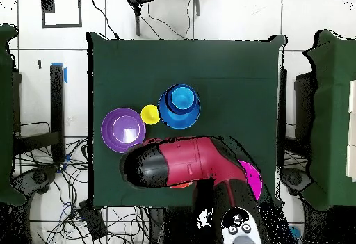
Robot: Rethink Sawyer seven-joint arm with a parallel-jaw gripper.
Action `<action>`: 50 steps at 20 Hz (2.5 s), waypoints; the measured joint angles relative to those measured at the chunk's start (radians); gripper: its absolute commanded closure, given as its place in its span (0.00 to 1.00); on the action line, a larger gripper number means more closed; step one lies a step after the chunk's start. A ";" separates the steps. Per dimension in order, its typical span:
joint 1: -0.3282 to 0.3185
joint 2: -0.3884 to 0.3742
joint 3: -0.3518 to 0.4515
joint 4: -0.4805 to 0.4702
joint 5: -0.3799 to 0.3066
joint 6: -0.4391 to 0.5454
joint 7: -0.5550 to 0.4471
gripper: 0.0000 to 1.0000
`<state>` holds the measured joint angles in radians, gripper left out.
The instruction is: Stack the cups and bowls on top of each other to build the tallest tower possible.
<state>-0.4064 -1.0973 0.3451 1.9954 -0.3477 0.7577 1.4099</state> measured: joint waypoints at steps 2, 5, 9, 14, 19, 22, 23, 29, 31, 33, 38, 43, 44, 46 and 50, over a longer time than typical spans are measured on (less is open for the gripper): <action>-0.026 0.004 0.022 -0.019 0.000 0.000 0.000 1.00; -0.048 0.005 0.048 -0.034 -0.001 0.000 0.000 1.00; -0.074 0.005 0.081 -0.053 -0.002 0.000 0.000 1.00; -0.101 0.016 0.125 -0.080 -0.004 0.001 0.000 1.00; -0.130 0.040 0.165 -0.108 -0.004 0.001 0.000 1.00; -0.152 0.061 0.188 -0.132 -0.004 0.005 0.000 1.00; -0.156 0.066 0.192 -0.137 -0.005 0.006 0.000 1.00; -0.189 0.108 0.231 -0.176 -0.024 0.033 0.000 1.00; -0.204 0.121 0.245 -0.185 -0.035 0.044 0.000 1.00; -0.222 0.132 0.258 -0.192 -0.045 0.055 0.000 1.00; -0.261 0.157 0.289 -0.206 -0.061 0.078 0.000 1.00; -0.304 0.175 0.320 -0.221 -0.082 0.105 0.000 1.00; -0.311 0.176 0.327 -0.225 -0.084 0.112 0.000 1.00; -0.322 0.178 0.337 -0.231 -0.088 0.124 0.000 1.00; -0.344 0.180 0.362 -0.252 -0.112 0.159 0.000 1.00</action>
<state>-0.7504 -0.9172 0.7074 1.7436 -0.4599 0.9169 1.4095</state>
